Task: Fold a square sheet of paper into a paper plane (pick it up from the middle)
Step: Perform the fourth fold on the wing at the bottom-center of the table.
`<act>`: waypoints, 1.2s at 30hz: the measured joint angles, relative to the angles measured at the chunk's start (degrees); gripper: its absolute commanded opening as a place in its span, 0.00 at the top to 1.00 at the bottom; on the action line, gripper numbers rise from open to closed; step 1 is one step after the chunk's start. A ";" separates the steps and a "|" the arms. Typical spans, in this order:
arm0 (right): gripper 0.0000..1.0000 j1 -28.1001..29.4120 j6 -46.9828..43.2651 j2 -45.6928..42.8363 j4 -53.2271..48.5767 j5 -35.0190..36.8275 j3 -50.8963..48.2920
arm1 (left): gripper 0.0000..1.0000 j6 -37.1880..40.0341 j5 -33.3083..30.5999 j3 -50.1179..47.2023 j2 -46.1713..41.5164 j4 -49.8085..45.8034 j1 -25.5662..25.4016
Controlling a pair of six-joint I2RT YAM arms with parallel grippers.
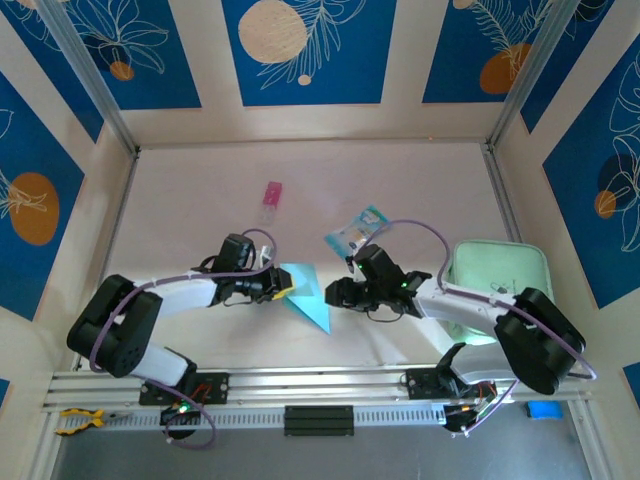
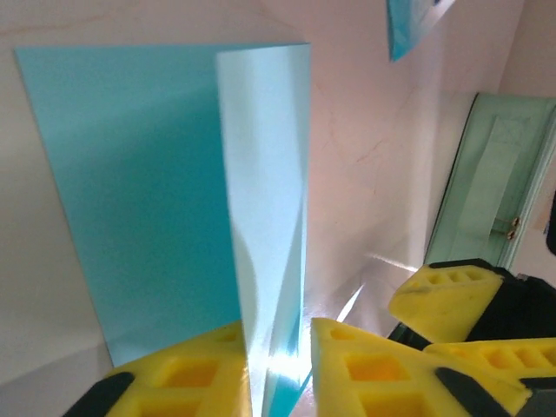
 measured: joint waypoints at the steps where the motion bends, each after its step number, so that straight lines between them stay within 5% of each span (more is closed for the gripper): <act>1: 0.50 0.07 -0.09 -0.66 -0.39 0.59 0.00 | 0.69 0.00 0.17 0.00 0.07 0.31 0.00; 6: 0.48 0.98 -0.31 -3.69 -2.10 2.89 0.00 | 0.69 -0.07 1.38 0.04 1.92 2.49 0.00; 18: 0.48 1.88 -0.70 -11.23 -7.87 11.04 0.00 | 0.97 -1.70 1.84 0.09 2.84 5.01 0.04; 23: 0.61 0.98 1.64 -15.91 -8.00 15.19 -3.02 | 0.99 -2.89 0.61 -1.38 0.37 5.05 0.04; 30: 0.62 -5.27 2.91 -22.64 -1.55 9.14 -13.81 | 0.94 -4.85 -3.34 -4.44 -5.86 4.07 -0.26; 36: 0.59 2.69 -1.51 -20.50 1.25 9.29 -13.05 | 0.84 -5.35 -5.33 -4.70 -8.92 2.78 -0.79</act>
